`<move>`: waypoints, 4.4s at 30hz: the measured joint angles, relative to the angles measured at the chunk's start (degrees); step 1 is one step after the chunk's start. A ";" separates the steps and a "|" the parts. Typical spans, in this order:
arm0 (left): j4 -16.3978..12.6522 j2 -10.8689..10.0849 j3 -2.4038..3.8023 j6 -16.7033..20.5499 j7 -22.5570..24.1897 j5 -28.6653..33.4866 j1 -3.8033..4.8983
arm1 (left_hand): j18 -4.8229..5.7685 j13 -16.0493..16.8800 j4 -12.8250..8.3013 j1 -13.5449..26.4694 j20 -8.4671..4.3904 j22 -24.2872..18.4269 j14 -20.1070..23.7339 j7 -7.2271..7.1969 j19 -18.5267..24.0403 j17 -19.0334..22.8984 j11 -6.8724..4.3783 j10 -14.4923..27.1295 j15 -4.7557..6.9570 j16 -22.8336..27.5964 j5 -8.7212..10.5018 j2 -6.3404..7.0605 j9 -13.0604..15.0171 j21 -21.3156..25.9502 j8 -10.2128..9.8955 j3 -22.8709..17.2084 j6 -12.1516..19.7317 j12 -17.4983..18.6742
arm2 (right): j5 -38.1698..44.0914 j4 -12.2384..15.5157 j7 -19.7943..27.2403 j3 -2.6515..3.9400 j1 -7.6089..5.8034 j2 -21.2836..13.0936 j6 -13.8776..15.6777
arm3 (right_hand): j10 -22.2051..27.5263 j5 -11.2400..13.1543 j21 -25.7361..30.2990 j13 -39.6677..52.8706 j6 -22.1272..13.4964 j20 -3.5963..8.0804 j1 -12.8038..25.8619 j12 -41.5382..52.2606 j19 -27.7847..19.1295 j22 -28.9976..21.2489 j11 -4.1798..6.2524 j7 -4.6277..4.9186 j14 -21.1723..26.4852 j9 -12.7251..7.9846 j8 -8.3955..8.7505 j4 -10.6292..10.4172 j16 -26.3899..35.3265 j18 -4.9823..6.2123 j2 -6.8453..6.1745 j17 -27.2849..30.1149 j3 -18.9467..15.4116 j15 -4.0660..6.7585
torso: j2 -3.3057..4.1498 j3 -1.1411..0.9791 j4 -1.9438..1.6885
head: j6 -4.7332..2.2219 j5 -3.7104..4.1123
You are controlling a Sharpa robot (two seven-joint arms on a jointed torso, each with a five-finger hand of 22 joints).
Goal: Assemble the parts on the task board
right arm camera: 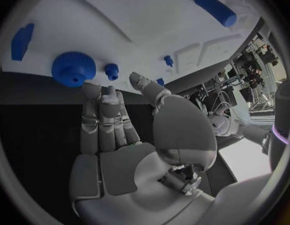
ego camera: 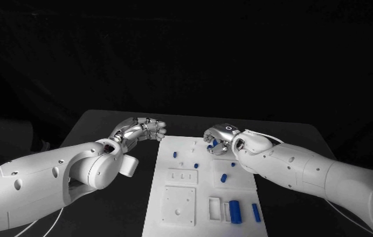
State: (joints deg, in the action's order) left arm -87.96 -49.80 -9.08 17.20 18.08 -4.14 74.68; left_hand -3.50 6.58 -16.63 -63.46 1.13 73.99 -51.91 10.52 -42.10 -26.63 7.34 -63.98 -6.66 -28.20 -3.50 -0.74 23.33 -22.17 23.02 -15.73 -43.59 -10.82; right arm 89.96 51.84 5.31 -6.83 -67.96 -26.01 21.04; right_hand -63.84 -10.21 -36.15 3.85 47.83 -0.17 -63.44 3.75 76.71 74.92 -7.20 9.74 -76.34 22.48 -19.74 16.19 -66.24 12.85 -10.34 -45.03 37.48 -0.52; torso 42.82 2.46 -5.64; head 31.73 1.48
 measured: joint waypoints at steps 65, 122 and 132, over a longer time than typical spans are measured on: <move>0.79 -1.06 0.04 -0.15 -0.25 0.90 0.09 | 0.47 -0.25 0.00 0.45 0.00 -0.04 0.01 -0.14 0.01 -0.29 0.00 -0.40 0.00 0.47 0.00 0.45 -0.34 0.00 -0.57 0.00 -0.14 1.11 | 8.95 6.12 -6.50 0.21 0.03 -3.00 1.57 | 0.19 3.91 0.24 0.10 1.98 0.40 -5.52 -0.11 1.21 0.02 -0.36 -1.14 1.25 0.74 0.00 -0.28 -2.98 -0.50 -2.96 4.29 6.95 -0.39 | 2.69 0.05 0.08 | -0.79 -1.02; 1.06 -0.68 0.03 -0.10 -0.22 1.19 0.09 | 0.87 -0.29 0.00 0.44 0.00 -0.08 -0.20 0.09 0.01 -0.48 0.00 -0.40 -0.21 0.70 0.00 0.44 -0.42 0.00 -0.78 0.00 -0.31 1.11 | 13.21 8.22 -15.16 0.78 -1.49 -0.70 8.22 | -9.42 7.60 -1.81 6.71 11.06 1.60 -3.69 3.88 2.38 -0.01 5.04 -3.80 1.52 3.49 -3.49 -2.98 -5.33 -0.93 -1.56 5.61 11.71 3.60 | 2.93 0.23 0.12 | -1.71 0.41; 1.01 -0.40 0.03 -0.11 -0.23 1.20 0.10 | 0.88 -0.29 0.00 0.44 0.00 -0.08 -0.20 0.09 0.01 -0.48 0.01 -0.40 -0.21 0.69 0.00 0.44 -0.42 0.00 -0.78 0.00 -0.31 1.33 | 15.62 5.70 -16.33 0.74 -1.46 2.91 9.09 | -9.67 7.78 -2.00 7.05 11.08 1.73 -3.70 3.94 2.50 -0.02 5.17 -3.83 1.53 3.66 -3.48 -3.15 -5.33 -0.93 -1.57 5.61 11.88 3.64 | 2.99 0.21 0.09 | -1.93 0.32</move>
State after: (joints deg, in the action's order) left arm -86.94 -50.20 -9.04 17.09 17.85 -2.94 74.77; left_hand -2.62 6.30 -16.63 -63.02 1.13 73.91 -52.11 10.62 -42.10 -27.11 7.35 -64.38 -6.87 -27.51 -3.50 -0.30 22.91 -22.17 22.25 -15.72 -43.90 -9.50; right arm 105.57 57.54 -11.01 -6.09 -69.41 -23.10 30.12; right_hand -73.51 -2.43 -38.14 10.91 58.91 1.56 -67.14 7.70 79.21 74.91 -2.03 5.90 -74.81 26.14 -23.23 13.04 -71.57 11.92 -11.91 -39.42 49.36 3.12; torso 45.81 2.66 -5.55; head 29.80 1.80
